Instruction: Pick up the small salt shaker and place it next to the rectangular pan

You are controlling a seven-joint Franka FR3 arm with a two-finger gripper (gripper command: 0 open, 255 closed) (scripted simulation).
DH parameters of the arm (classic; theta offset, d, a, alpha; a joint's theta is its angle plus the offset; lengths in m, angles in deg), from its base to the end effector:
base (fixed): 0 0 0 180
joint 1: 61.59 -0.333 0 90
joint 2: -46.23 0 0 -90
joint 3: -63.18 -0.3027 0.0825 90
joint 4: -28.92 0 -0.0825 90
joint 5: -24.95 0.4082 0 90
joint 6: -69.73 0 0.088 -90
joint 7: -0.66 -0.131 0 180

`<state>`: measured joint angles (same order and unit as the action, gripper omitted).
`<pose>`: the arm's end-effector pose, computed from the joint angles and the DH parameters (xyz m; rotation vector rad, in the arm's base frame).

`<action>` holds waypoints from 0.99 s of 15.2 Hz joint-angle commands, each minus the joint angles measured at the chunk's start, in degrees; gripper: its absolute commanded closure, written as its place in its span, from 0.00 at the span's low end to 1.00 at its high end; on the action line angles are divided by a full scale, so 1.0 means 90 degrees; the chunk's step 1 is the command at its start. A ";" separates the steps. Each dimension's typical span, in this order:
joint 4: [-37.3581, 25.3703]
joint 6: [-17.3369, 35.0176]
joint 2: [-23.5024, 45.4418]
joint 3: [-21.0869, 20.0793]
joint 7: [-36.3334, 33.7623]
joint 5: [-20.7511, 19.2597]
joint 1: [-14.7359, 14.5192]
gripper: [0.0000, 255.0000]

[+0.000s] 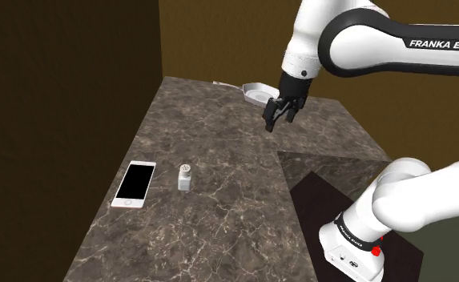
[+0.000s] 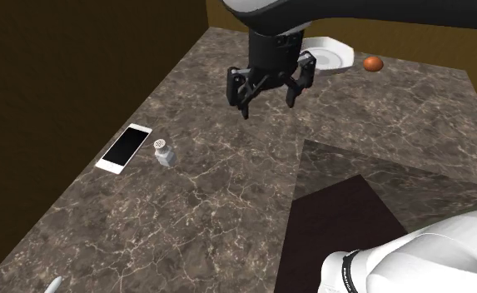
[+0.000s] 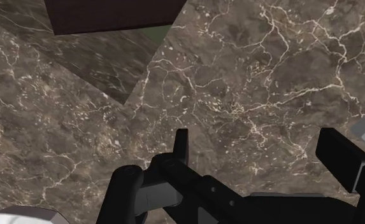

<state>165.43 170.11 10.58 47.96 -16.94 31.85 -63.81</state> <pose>0.3743 0.1374 0.4896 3.0988 -0.1176 -0.0194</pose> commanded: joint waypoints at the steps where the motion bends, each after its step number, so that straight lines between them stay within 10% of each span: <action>1: -0.0123 0.0274 0.0343 -0.0286 -0.0319 0.0044 -0.0023 0.00; 15: -0.1677 0.1717 0.3405 -0.2161 -0.3007 -0.1074 0.0010 0.00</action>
<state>151.66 184.95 38.92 29.51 -41.84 23.74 -63.67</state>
